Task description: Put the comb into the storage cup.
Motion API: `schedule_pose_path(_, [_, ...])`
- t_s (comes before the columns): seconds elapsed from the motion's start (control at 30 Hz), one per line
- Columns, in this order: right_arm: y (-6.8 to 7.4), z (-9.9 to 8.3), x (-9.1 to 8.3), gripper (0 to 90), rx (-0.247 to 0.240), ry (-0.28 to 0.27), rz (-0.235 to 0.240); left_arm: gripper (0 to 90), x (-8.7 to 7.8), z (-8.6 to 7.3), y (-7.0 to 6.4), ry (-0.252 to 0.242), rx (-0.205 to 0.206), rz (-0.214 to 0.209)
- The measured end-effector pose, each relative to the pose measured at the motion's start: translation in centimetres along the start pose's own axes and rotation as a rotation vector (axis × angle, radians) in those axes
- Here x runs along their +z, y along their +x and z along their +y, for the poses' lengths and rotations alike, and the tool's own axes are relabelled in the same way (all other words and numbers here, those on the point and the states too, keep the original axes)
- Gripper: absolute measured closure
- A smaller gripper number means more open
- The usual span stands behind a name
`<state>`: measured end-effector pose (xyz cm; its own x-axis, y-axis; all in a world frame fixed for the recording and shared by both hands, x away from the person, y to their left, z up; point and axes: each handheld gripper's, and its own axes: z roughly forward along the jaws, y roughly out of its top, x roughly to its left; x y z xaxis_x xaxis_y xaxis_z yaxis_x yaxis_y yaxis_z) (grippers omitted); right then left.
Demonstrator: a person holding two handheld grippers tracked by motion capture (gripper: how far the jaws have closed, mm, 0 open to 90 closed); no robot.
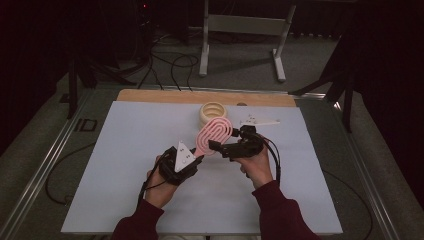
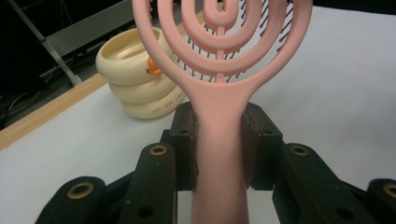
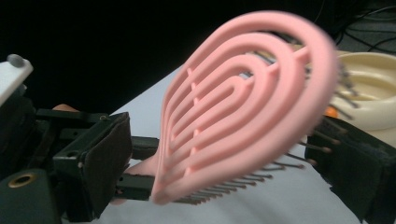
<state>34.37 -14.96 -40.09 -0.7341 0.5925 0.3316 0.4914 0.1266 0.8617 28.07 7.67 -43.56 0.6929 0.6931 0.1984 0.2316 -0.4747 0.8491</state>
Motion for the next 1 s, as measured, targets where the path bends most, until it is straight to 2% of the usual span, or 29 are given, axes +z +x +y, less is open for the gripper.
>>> schedule_pose_path(0.13, [0.1,0.0,0.5,9.2,0.014,0.013,0.004,69.7,-0.2,0.2,-0.2,-0.019,0.002,-0.004])
schedule_pose_path(0.33, [0.2,-0.1,0.6,19.1,0.027,0.013,0.034,69.7,-0.3,0.3,-0.4,-0.029,0.005,-0.012])
schedule_pose_path(0.5, [0.3,-0.1,0.8,39.1,0.044,0.026,0.071,69.7,-0.3,0.2,-0.4,-0.039,-0.005,-0.024])
schedule_pose_path(0.53, [0.3,-0.1,0.8,39.1,0.044,0.026,0.071,69.7,-0.3,0.2,-0.4,-0.039,-0.005,-0.024])
schedule_pose_path(0.6, [0.3,-0.1,0.8,49.3,0.053,0.023,0.075,69.7,-0.3,0.2,-0.3,-0.042,-0.006,-0.023])
schedule_pose_path(0.63, [0.3,-0.1,0.9,51.0,0.063,0.024,0.081,69.7,-0.3,0.2,-0.3,-0.042,-0.009,-0.026])
schedule_pose_path(1.0, [0.8,0.1,1.2,59.5,0.065,0.048,0.103,69.7,-0.1,-0.1,-0.2,-0.047,-0.012,-0.029])
